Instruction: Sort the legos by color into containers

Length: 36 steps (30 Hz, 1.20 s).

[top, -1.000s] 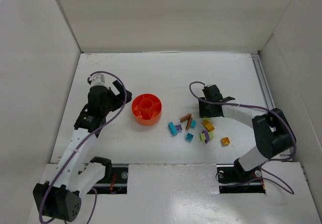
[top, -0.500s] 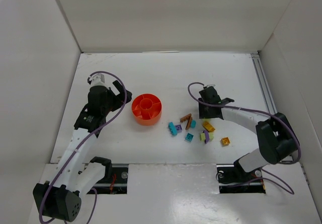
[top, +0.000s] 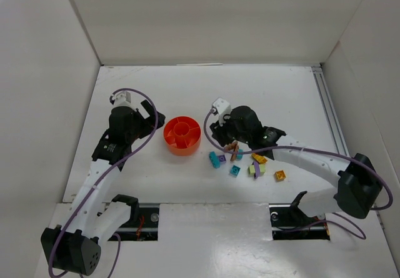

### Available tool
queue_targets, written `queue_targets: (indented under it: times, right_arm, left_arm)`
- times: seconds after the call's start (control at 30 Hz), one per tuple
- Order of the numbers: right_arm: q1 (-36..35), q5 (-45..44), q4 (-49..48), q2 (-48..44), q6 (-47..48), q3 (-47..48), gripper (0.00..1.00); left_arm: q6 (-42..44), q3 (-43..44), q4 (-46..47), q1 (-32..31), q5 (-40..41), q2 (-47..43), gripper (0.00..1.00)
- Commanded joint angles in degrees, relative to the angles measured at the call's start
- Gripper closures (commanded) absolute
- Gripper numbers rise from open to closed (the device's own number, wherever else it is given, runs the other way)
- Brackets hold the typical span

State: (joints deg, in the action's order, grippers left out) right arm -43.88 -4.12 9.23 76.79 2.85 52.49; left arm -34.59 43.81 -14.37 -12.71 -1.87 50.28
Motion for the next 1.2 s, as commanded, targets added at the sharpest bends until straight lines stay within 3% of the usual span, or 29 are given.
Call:
queue_targets:
  times: [0.0,0.1,0.47,1.17]
  right_arm:
    - [-3.23,8.94,-9.84,2.39,9.45,5.16,0.61]
    - [-4.73,12.37,-13.45,6.15,9.45,7.35,0.61]
    - [-8.77,11.68,-22.76,14.6,10.51,10.44,0.61]
    - [-9.82,5.44,-27.87,15.67,5.76,4.73,0.5]
  left_arm:
    - [-0.22,0.31,2.33,-0.21,-1.47,-1.5,0.0]
    - [-0.22,0.31,2.33,-0.21,-1.47,-1.5,0.0]
    - [-0.22,0.31,2.33,-0.21,-1.47,-1.5,0.0]
    - [-0.74,0.31,1.8,-0.21,-1.47,-2.03,0.0]
